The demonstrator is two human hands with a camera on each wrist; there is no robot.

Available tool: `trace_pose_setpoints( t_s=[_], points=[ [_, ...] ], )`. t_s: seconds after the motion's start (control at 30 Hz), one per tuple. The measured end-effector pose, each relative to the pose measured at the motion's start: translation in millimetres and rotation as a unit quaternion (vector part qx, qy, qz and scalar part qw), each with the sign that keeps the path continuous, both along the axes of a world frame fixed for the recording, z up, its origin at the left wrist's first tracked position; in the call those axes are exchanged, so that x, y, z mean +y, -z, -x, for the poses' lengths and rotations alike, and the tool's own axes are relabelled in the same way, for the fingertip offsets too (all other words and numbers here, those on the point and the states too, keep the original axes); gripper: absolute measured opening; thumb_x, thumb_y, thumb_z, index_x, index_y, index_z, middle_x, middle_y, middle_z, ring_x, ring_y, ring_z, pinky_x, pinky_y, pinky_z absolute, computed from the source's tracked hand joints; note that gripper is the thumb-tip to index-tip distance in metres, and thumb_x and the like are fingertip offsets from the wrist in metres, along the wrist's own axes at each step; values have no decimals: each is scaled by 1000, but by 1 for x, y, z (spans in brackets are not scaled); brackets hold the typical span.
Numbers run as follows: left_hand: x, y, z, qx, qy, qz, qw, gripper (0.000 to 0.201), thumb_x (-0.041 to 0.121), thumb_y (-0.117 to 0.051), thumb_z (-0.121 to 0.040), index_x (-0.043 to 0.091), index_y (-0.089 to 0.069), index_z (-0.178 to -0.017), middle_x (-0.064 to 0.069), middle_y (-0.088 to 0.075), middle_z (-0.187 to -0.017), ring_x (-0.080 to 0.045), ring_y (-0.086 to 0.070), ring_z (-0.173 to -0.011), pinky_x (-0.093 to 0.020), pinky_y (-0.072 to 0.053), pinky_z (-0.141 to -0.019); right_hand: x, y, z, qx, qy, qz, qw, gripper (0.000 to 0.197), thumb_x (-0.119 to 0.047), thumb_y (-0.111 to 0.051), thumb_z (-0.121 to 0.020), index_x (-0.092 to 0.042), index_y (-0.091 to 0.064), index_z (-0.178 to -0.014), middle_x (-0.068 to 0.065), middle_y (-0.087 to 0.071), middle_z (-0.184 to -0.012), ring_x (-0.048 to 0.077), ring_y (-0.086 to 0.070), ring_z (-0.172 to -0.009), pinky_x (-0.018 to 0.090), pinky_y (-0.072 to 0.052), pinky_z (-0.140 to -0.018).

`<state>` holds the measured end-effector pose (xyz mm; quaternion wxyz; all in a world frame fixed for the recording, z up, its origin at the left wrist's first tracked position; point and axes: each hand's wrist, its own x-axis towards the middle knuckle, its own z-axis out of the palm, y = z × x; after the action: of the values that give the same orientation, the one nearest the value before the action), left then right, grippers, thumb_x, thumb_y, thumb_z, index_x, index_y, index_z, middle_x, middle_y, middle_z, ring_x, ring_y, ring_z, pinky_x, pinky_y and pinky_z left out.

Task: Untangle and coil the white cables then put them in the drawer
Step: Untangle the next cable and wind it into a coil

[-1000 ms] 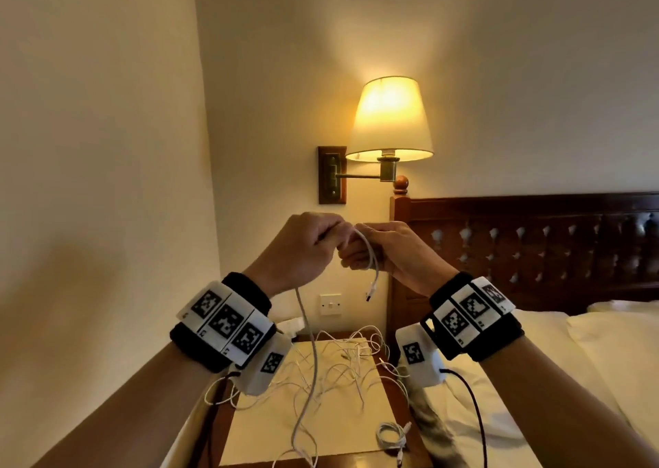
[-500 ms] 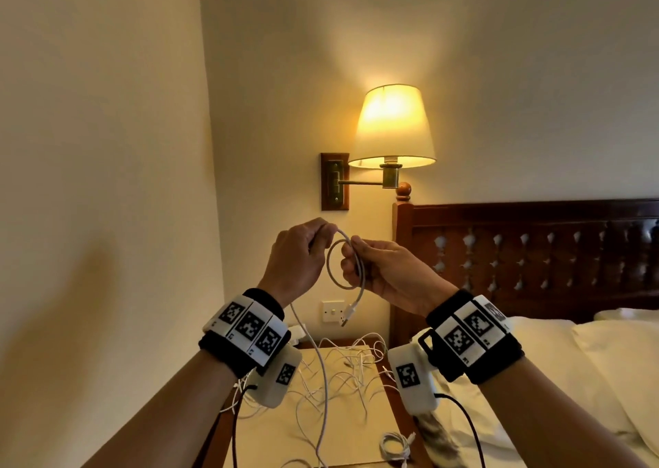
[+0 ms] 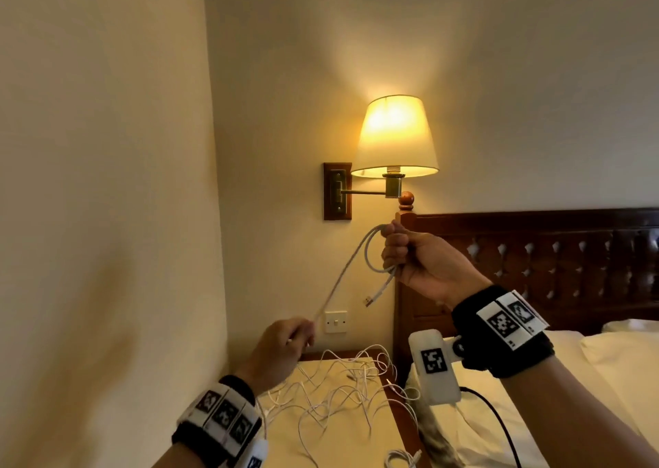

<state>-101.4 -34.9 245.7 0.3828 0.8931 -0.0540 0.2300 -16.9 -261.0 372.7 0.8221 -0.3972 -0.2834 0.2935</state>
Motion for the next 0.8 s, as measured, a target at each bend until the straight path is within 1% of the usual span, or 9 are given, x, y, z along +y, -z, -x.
trace_pose_setpoints(
  t_s=[0.1, 0.17, 0.2, 0.27, 0.37, 0.43, 0.53, 0.67, 0.8],
  points=[
    [-32, -32, 17, 34, 86, -135, 986, 40, 25, -45, -101, 19, -53, -62, 3, -47, -57, -7, -38, -51, -25, -34, -55, 12, 5, 2, -110, 65, 83, 988, 26, -24, -42, -103, -10, -60, -92, 0, -56, -69, 10, -55, -60, 20, -49, -59],
    [-53, -63, 30, 19, 125, -159, 979, 38, 28, -45, -101, 18, -54, -65, 8, -48, -58, -5, -40, -51, -20, -35, -55, 20, 8, 5, -179, 89, 124, 972, 25, -25, -45, -102, -8, -61, -96, 2, -62, -73, 13, -60, -67, 25, -51, -68],
    [-60, -77, 36, -3, 135, -162, 977, 36, 27, -45, -101, 21, -53, -66, 10, -48, -58, -2, -41, -51, -16, -36, -54, 23, 9, 7, -202, 97, 136, 965, 26, -26, -45, -102, -6, -61, -97, 2, -64, -73, 14, -62, -69, 27, -51, -70],
    [-67, -98, 41, -74, 133, -159, 975, 35, 23, -46, -100, 29, -50, -66, 13, -47, -58, -2, -43, -49, -11, -36, -52, 26, 11, 11, -235, 112, 151, 954, 29, -26, -44, -102, -3, -62, -99, 3, -65, -73, 13, -62, -68, 26, -52, -68],
    [-65, -113, 36, -176, 86, -181, 964, 32, 22, -49, -99, 32, -50, -69, 19, -47, -59, 1, -50, -52, -8, -36, -51, 27, 14, 16, -282, 134, 173, 934, 36, -27, -44, -102, 3, -64, -102, 6, -65, -76, 13, -62, -68, 23, -52, -64],
    [-60, -116, 31, -218, 59, -193, 955, 28, 25, -48, -99, 32, -50, -72, 22, -46, -60, 3, -53, -57, -6, -35, -53, 25, 15, 19, -295, 137, 176, 929, 36, -27, -44, -102, 2, -66, -101, 7, -67, -75, 14, -64, -68, 23, -53, -66],
    [-53, -116, 20, -259, 18, -197, 946, 30, 29, -47, -99, 37, -46, -70, 20, -45, -57, -2, -50, -54, -8, -31, -55, 23, 14, 23, -293, 135, 173, 930, 34, -27, -43, -102, -2, -65, -96, 5, -66, -71, 15, -63, -65, 26, -52, -66],
    [-41, -112, 7, -281, -23, -192, 940, 21, 33, -46, -99, 32, -50, -78, 19, -46, -59, -5, -50, -55, -22, -41, -57, 26, 17, 28, -301, 133, 177, 928, 36, -28, -39, -104, -3, -63, -94, 4, -63, -67, 14, -58, -60, 27, -49, -65],
    [-35, -107, -2, -284, -37, -198, 937, 23, 44, -42, -97, 32, -52, -81, 18, -49, -61, -6, -53, -58, -30, -48, -59, 28, 22, 30, -248, 91, 164, 951, 36, -28, -36, -105, -7, -62, -90, 2, -55, -62, 13, -50, -56, 23, -45, -58]
  ],
)
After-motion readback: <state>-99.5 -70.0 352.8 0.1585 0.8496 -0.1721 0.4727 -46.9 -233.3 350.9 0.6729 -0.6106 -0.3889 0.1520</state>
